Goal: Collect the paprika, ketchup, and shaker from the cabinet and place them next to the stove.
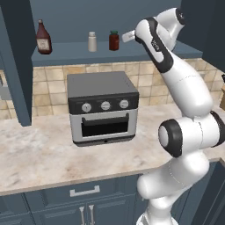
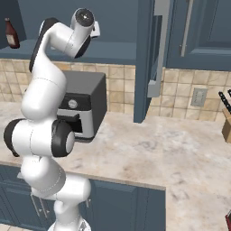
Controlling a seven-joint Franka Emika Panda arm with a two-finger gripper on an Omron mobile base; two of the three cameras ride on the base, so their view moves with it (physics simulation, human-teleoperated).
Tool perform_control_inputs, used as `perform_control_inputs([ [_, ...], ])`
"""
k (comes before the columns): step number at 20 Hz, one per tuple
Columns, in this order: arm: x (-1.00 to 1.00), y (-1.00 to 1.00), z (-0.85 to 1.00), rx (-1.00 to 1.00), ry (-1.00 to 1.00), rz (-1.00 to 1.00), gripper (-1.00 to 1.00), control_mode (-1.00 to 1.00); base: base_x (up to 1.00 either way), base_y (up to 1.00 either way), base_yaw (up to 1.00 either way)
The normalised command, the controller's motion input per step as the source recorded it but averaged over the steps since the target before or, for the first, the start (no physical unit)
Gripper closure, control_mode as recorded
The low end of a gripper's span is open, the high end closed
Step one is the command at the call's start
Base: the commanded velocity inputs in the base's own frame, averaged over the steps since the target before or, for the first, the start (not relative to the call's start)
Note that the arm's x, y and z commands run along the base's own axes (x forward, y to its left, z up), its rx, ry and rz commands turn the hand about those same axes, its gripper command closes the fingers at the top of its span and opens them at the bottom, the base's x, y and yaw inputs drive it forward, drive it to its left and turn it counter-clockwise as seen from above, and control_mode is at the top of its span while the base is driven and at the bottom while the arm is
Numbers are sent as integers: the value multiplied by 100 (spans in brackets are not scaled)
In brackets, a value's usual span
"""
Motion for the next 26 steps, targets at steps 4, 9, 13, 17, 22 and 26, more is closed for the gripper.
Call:
perform_control_inputs([
  [4, 10, 10, 0, 0, 1, 0, -100, -100, 0, 0, 0],
  [9, 8, 8, 0, 0, 4, 0, -100, -100, 0, 0, 0],
  [13, 5, 2, 0, 0, 7, 0, -100, -100, 0, 0, 0],
  [17, 8, 0, 0, 0, 5, 0, -100, -100, 0, 0, 0],
  [22, 16, 7, 0, 0, 7, 0, -100, -100, 0, 0, 0],
  [26, 18, 9, 0, 0, 5, 0, -100, -100, 0, 0, 0],
])
